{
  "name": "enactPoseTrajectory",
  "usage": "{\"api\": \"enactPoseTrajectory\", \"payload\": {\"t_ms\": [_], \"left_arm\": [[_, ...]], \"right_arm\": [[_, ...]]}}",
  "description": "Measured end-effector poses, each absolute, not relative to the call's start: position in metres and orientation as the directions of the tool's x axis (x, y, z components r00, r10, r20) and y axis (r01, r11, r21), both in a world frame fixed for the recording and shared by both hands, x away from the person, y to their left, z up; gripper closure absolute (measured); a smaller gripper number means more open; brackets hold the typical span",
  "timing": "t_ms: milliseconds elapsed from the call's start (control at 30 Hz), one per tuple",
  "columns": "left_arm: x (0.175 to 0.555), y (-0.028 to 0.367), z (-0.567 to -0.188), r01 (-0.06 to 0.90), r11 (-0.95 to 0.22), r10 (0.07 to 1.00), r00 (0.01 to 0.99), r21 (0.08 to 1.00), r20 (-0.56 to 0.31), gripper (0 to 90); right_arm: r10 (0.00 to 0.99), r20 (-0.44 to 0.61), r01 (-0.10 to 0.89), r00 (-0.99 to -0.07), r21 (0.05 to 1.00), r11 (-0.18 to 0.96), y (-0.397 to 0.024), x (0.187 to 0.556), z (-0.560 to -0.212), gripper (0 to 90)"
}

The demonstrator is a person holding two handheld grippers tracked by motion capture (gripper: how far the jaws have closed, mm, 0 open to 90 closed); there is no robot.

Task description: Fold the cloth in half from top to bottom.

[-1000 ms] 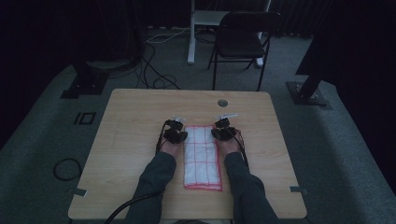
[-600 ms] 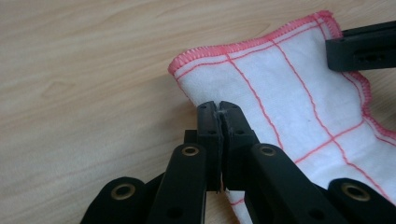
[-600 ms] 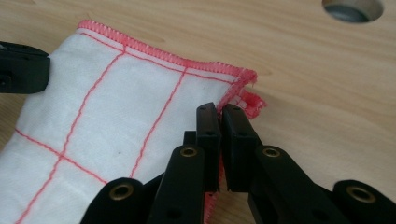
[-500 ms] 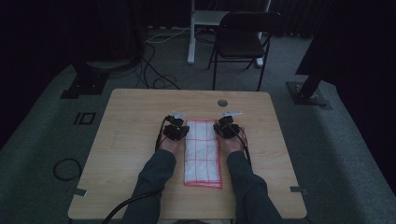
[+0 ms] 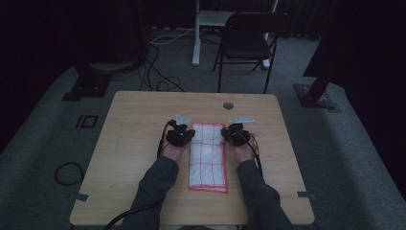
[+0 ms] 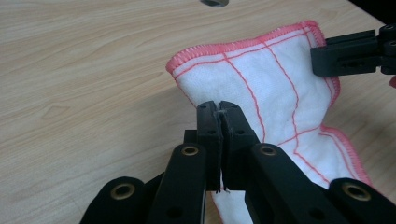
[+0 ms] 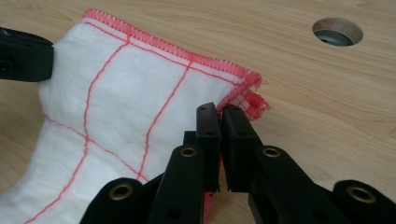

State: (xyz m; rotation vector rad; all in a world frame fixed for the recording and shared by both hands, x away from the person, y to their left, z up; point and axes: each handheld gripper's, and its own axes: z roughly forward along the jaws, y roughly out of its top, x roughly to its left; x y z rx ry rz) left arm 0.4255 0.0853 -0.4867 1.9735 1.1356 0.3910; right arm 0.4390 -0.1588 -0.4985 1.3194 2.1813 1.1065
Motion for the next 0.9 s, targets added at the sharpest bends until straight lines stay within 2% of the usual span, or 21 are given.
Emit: {"api": "enactPoseTrajectory", "payload": {"t_ms": [900], "left_arm": [[0.381, 0.098, -0.467, 0.513, -0.23, 0.798, 0.586, 0.827, -0.141, 88.3]], "right_arm": [[0.823, 0.078, 0.482, -0.562, 0.84, 0.249, -0.166, 0.4, -0.475, 86.7]]}}
